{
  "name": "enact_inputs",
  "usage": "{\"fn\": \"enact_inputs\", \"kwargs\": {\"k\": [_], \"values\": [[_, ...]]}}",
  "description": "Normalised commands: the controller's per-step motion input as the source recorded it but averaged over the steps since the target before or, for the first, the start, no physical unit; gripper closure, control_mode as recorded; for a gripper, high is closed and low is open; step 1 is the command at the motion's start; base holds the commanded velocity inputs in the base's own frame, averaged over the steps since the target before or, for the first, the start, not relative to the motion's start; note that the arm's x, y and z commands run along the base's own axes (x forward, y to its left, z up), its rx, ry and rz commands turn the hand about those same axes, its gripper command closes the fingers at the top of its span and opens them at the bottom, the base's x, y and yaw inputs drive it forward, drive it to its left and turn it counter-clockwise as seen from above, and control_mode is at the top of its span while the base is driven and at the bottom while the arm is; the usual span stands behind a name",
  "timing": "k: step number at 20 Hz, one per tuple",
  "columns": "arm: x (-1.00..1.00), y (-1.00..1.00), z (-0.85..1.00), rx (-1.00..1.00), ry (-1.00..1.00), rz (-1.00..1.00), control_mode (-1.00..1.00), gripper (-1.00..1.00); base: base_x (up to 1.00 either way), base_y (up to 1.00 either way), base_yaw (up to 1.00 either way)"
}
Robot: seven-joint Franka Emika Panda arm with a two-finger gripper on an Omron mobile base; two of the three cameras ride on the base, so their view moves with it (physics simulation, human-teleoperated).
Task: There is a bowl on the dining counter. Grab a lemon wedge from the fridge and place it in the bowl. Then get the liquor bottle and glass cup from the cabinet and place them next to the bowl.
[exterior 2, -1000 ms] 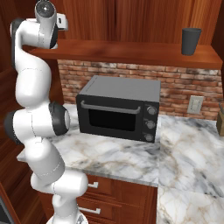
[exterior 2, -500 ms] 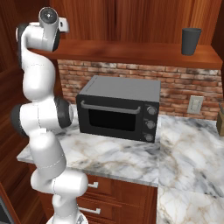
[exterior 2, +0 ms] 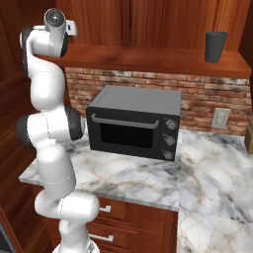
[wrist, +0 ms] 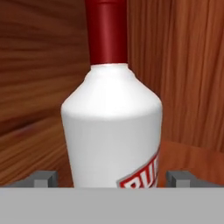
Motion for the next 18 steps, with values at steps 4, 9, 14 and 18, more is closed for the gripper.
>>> {"fn": "enact_inputs", "kwargs": {"k": [4, 9, 14, 18], "values": [[0.03, 0.0, -0.02, 0.0, 0.0, 0.0, -1.0, 1.0, 0.0, 0.0, 0.0], [0.0, 0.0, 0.0, 0.0, 0.01, 0.0, -1.0, 1.0, 0.0, 0.0, 0.0], [-0.46, 0.0, 0.0, -0.01, -0.1, 0.0, -1.0, 1.0, 0.0, 0.0, 0.0], [-0.53, 0.0, -0.04, 0.0, -0.01, 0.0, -1.0, 1.0, 0.0, 0.0, 0.0]]}}
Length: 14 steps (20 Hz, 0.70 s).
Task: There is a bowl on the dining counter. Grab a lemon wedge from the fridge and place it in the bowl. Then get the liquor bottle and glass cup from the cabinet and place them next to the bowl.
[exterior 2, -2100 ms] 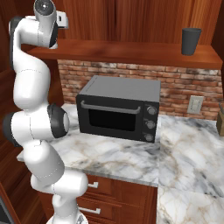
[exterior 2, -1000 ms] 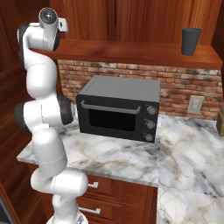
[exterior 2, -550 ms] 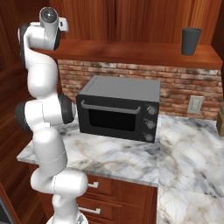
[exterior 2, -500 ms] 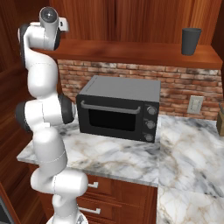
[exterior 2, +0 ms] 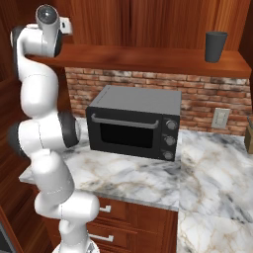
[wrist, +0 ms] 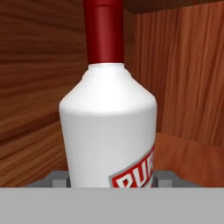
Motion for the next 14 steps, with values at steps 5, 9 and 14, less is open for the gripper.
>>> {"fn": "enact_inputs", "kwargs": {"k": [5, 9, 14], "values": [[-0.64, -0.43, -0.04, 0.0, -0.03, -0.17, -1.0, 1.0, 0.0, 0.0, 0.0], [-0.78, -0.62, 0.0, 0.0, -0.05, -0.23, -1.0, 1.0, 0.0, 0.0, 0.0], [-0.82, -0.61, 0.0, 0.0, -0.06, -0.25, -1.0, 1.0, 0.0, 0.0, 0.0]]}}
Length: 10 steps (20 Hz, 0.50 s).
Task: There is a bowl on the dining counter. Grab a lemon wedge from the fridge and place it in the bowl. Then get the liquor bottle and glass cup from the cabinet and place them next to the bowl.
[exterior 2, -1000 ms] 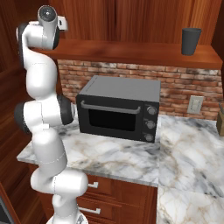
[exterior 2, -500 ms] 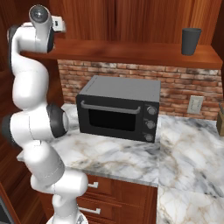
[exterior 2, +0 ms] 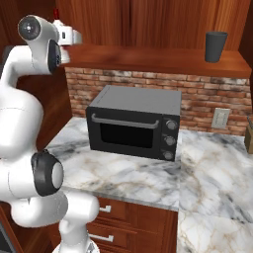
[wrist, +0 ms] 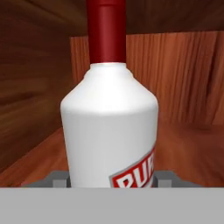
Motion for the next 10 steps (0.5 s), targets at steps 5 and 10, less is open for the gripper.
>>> {"fn": "enact_inputs", "kwargs": {"k": [5, 10], "values": [[-0.85, -0.51, -0.08, 0.0, -0.05, -0.16, -1.0, 1.0, 0.0, 0.0, 0.0], [-0.97, -0.27, -0.06, 0.0, -0.11, -0.12, -1.0, 1.0, 0.0, 0.0, 0.0]]}}
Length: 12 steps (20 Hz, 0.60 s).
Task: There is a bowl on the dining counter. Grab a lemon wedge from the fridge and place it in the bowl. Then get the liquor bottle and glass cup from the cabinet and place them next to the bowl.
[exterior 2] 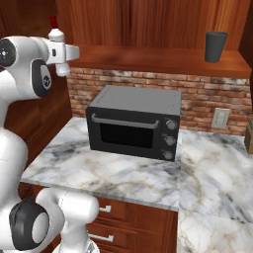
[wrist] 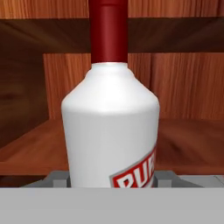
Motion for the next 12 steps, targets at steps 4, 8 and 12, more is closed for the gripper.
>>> {"fn": "enact_inputs", "kwargs": {"k": [4, 8, 12], "values": [[-0.96, -0.15, -0.14, 0.0, -0.08, -0.1, -1.0, 1.0, 0.0, 0.0, 0.0], [-0.99, -0.2, -0.11, 0.0, -0.03, -0.09, -1.0, 1.0, 0.0, 0.0, 0.0], [-0.91, -0.14, -0.19, 0.0, 0.0, -0.01, -1.0, 1.0, 0.0, 0.0, 0.0]]}}
